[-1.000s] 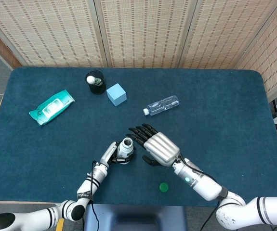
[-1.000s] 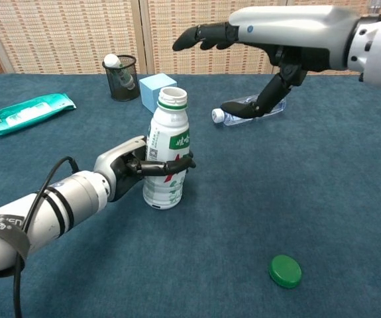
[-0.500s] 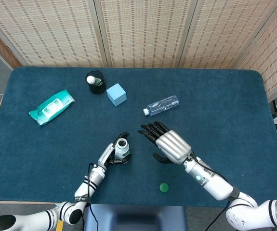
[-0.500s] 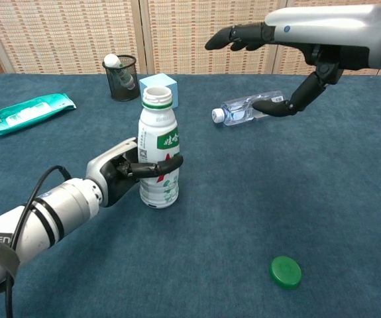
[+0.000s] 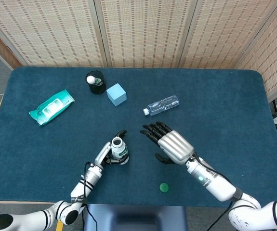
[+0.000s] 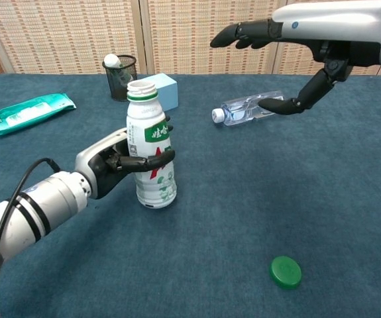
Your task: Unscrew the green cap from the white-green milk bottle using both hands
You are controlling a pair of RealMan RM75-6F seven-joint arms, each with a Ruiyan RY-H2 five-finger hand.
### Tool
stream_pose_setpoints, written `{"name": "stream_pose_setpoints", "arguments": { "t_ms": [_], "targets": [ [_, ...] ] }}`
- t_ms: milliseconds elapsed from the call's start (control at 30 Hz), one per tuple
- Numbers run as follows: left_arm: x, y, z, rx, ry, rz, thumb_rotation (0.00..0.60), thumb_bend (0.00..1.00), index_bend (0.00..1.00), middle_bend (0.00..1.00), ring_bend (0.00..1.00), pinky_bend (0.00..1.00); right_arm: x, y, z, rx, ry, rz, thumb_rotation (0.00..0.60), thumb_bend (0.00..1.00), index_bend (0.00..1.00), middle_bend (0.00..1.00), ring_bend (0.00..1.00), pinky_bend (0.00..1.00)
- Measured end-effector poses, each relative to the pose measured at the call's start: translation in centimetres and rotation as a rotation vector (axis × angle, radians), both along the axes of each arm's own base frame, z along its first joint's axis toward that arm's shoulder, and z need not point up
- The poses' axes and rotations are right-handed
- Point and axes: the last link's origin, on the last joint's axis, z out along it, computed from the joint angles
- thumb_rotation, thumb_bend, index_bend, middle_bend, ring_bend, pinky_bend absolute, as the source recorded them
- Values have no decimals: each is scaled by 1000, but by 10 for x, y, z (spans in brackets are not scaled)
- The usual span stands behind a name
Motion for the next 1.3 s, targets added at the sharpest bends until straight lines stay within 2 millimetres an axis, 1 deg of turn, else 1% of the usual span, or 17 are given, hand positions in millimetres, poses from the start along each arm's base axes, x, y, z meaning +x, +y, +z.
{"name": "stream_pose_setpoints", "arguments": {
  "t_ms": [100, 233, 400, 433, 467, 533, 567, 600, 733, 867, 1000, 1100, 1233, 1300],
  "targets": [
    [-3, 1, 4, 8, 40, -14, 600, 355, 0, 0, 0, 0, -1, 0, 1, 0, -5, -4, 600, 347, 0, 0, 0, 0],
    [-8, 2, 8, 8, 102, -40, 600, 419, 0, 0, 0, 0, -2, 1, 5, -6, -6, 0, 600, 347, 0, 0, 0, 0],
    [-12, 5, 20, 91, 235, -111, 600, 442, 0, 0, 0, 0, -8, 3, 10, -16, -10, -9, 600, 348, 0, 0, 0, 0],
    [-13, 5, 22, 107, 262, -124, 600, 462, 0, 0, 0, 0, -10, 3, 11, -16, -12, -13, 600, 347, 0, 0, 0, 0],
    [-13, 6, 25, 128, 297, -139, 600, 511, 0, 0, 0, 0, -11, 3, 11, -16, -14, -15, 600, 347, 0, 0, 0, 0],
    [-13, 6, 29, 163, 353, -158, 600, 578, 0, 3, 0, 0, -13, 3, 12, -15, -19, -21, 600, 348, 0, 0, 0, 0],
    [-13, 7, 31, 189, 396, -173, 600, 600, 0, 3, 0, 0, -15, 3, 12, -13, -21, -24, 600, 348, 0, 0, 0, 0],
    [-13, 7, 33, 210, 431, -186, 600, 599, 0, 3, 0, 0, -16, 3, 12, -12, -22, -26, 600, 347, 0, 0, 0, 0],
    [-15, 6, 35, 300, 625, -251, 600, 540, 0, 0, 0, 0, -19, 5, 12, -10, -23, -25, 600, 347, 0, 0, 0, 0],
    [-20, 6, 35, 360, 865, -312, 600, 521, 0, 0, 0, 0, -20, 6, 13, -8, -29, -26, 600, 348, 0, 0, 0, 0],
    [-24, 7, 35, 361, 1071, -365, 600, 439, 0, 0, 0, 0, -21, 8, 14, -7, -22, -20, 600, 347, 0, 0, 0, 0],
    [-24, 7, 37, 292, 1143, -391, 600, 382, 0, 0, 0, 0, -23, 10, 15, -7, -17, -20, 600, 348, 0, 0, 0, 0],
    [-20, 8, 44, 188, 1131, -409, 600, 326, 0, 0, 0, 0, -24, 10, 16, -6, -19, -24, 600, 348, 0, 0, 0, 0],
    [-19, 10, 47, 150, 1119, -414, 600, 316, 0, 0, 0, 0, -25, 10, 17, -6, -19, -28, 600, 347, 0, 0, 0, 0]
  ]
}}
